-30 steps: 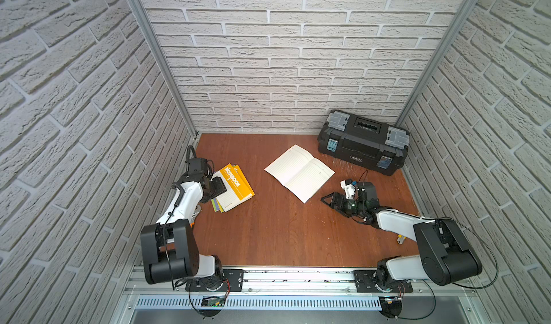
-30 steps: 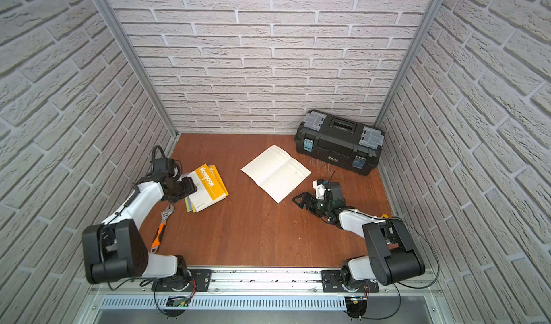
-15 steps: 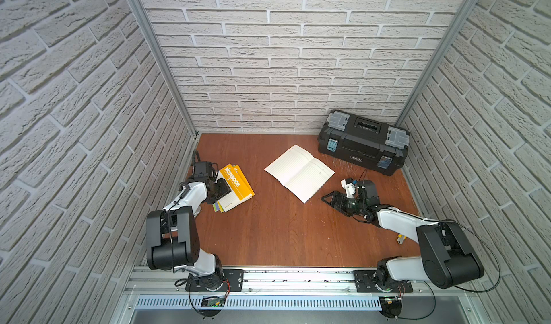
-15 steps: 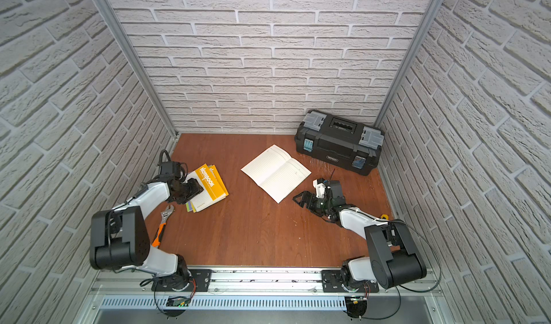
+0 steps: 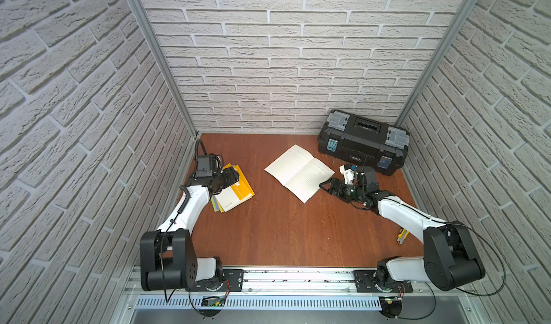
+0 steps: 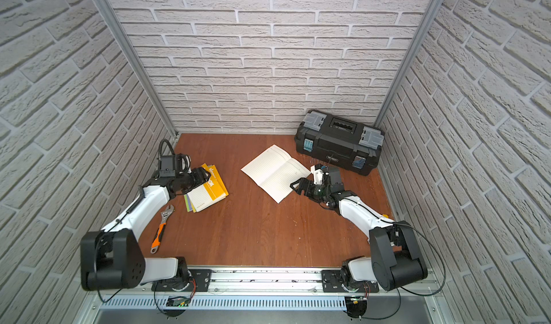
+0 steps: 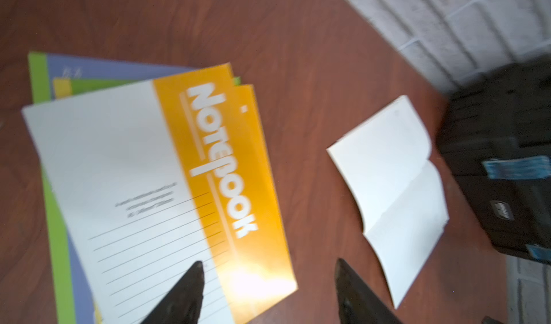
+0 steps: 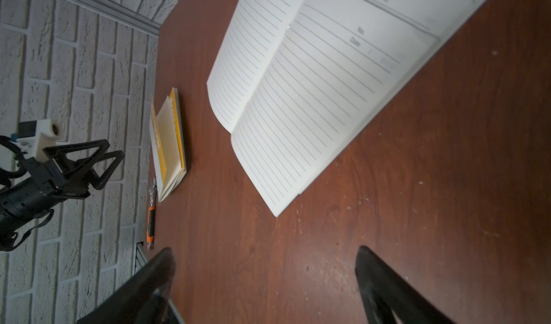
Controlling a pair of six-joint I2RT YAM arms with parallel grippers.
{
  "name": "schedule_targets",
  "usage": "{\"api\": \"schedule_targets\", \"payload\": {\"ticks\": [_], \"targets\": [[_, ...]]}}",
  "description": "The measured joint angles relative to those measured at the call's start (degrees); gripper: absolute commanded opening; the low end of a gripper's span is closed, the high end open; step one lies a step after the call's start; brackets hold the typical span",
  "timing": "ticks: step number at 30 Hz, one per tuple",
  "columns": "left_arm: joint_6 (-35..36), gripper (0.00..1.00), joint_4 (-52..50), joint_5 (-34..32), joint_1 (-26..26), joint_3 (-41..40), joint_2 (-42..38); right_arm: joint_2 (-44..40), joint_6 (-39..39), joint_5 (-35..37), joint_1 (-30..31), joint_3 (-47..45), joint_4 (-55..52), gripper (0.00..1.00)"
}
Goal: Close the notebook
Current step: Place the notebook at the notebook, then close the notebook at the center of the board.
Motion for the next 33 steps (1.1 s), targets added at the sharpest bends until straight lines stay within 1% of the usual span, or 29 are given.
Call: {"api": "schedule_targets", "payload": {"ticks": [2,4,8,13,17,20,24,29,33], "targets": [[-2.3,0.73,5.0,2.8,-0.9,-1.2,-2.2,0.2,0.0,0.5,0.9,1.5,-0.3,0.94],[-5.2,0.73,10.8,5.0,-1.5,-4.0,-3.3,0.7,0.1,1.1,1.9,2.8,-0.5,0.94],[-11.2,0.73,19.9,7.7,-3.7,-10.2,-2.2,3.7,0.5,2.2,4.5,6.3,-0.5,0.94],[-19.1,0.72,31.2,8.0,-7.2,-13.4,1.3,9.2,1.3,4.2,8.1,10.4,1.0,0.93],[-24.8,0.71,39.7,6.5,-8.8,-14.1,4.2,13.6,2.6,6.0,9.7,12.0,2.8,0.92],[-27.2,0.7,43.2,5.6,-9.7,-14.0,7.4,17.2,3.7,9.0,10.9,13.7,3.3,0.92],[-29.4,0.69,46.1,4.2,-11.0,-13.2,12.6,19.6,5.2,12.7,11.9,13.9,5.5,0.92],[-31.1,0.68,48.6,3.1,-12.3,-11.2,18.4,21.6,6.3,14.9,12.4,13.9,9.3,0.92],[-32.5,0.67,50.5,2.6,-13.0,-8.8,23.2,24.6,6.6,16.0,12.4,14.7,10.3,0.92]]}}
